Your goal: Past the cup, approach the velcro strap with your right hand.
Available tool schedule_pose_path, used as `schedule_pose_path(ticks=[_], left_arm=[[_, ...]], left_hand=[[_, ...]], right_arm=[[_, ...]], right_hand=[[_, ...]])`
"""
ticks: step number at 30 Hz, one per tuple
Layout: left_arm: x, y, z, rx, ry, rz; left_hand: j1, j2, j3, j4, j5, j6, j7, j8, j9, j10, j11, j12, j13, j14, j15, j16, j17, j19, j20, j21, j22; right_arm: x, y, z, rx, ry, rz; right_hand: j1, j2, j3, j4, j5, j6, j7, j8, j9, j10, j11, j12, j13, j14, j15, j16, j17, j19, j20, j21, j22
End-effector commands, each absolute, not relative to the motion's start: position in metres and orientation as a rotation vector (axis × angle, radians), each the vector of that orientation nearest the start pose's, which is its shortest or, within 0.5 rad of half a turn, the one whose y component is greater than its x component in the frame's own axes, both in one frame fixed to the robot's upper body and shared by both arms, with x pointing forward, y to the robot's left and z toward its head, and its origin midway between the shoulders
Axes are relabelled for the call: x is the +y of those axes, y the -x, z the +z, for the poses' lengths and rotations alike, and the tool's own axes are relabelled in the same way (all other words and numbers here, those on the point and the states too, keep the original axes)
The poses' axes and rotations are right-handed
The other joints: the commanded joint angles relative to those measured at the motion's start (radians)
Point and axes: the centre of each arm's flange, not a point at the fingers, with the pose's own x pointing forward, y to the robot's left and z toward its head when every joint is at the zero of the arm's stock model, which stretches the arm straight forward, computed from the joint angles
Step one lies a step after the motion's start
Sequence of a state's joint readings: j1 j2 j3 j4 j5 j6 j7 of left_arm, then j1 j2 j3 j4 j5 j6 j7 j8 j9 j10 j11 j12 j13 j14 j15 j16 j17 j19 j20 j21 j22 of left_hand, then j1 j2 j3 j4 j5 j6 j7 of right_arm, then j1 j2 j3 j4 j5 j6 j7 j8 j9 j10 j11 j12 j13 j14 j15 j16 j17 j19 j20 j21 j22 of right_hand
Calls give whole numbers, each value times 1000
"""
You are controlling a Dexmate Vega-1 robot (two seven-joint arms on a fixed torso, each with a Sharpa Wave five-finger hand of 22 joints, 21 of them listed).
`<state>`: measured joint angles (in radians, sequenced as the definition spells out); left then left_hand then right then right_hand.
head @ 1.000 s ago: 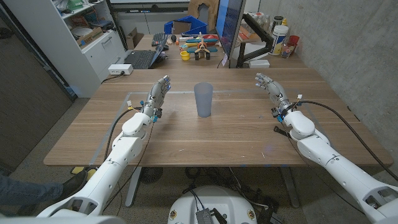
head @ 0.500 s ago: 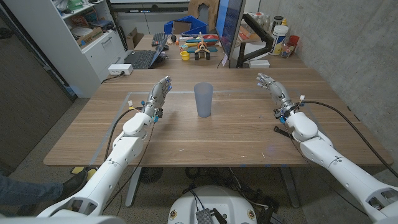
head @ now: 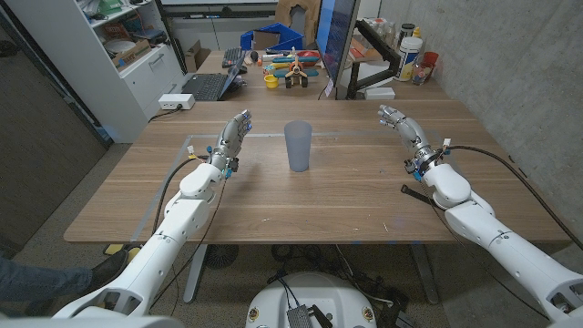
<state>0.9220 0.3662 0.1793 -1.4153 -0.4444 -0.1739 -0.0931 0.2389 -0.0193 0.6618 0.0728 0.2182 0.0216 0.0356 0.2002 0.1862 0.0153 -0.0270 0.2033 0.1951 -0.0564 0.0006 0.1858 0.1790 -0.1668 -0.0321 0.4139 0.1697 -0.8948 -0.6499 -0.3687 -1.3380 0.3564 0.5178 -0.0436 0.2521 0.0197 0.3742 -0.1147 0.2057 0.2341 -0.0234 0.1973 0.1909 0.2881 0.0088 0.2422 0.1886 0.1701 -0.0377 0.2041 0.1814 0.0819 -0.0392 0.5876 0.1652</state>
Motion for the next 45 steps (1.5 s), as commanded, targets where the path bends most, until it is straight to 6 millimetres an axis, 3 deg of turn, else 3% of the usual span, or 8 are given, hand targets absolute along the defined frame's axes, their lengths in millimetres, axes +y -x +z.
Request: schedule_pose_path(ticks=[1,17,24,31,45], left_arm=[[274,-637,-23,-610,16,-211],[274,-637,-22,-606,8,-213],[273,-637,-22,-605,9,-216],[272,-637,-24,-601,6,-214],[272,-634,-21,-599,-6,-202]], left_hand=[[6,2,3,-7,0,9,3,5,3,3,-3,6,3,-4,0,4,2,-24,-1,-2,5],[6,4,0,-8,-2,11,5,5,3,4,-5,6,3,-5,1,4,3,-22,1,-8,6],[7,5,0,-8,-2,13,4,5,3,3,-5,6,2,-4,0,4,3,-21,1,-10,6],[7,5,-1,-9,-3,13,5,4,4,2,-2,5,2,-5,0,4,3,-21,2,-13,6],[7,7,-3,-9,-4,15,3,4,4,3,-6,5,2,-6,-1,3,3,-20,2,-18,6]], right_arm=[[-326,-605,-12,-833,353,158],[-334,-595,-10,-859,386,139],[-336,-592,-10,-868,380,125],[-340,-591,-11,-876,402,112],[-347,-582,-9,-879,467,111]], right_hand=[[8,-8,4,-9,8,4,-11,8,2,7,-12,8,2,12,-26,2,0,16,-34,-7,3],[1,-21,-4,-10,14,8,-26,8,3,14,-21,8,2,34,-39,6,2,39,-40,-15,3],[-16,-30,-15,-4,20,15,-16,9,3,10,-45,3,2,55,-47,10,5,54,-43,-23,3],[-32,-32,-22,4,25,15,-27,8,4,14,-54,3,2,70,-57,13,6,69,-49,-27,4],[-43,-32,-27,9,31,20,-38,8,4,21,-57,3,2,77,-57,12,7,74,-49,-36,4]])
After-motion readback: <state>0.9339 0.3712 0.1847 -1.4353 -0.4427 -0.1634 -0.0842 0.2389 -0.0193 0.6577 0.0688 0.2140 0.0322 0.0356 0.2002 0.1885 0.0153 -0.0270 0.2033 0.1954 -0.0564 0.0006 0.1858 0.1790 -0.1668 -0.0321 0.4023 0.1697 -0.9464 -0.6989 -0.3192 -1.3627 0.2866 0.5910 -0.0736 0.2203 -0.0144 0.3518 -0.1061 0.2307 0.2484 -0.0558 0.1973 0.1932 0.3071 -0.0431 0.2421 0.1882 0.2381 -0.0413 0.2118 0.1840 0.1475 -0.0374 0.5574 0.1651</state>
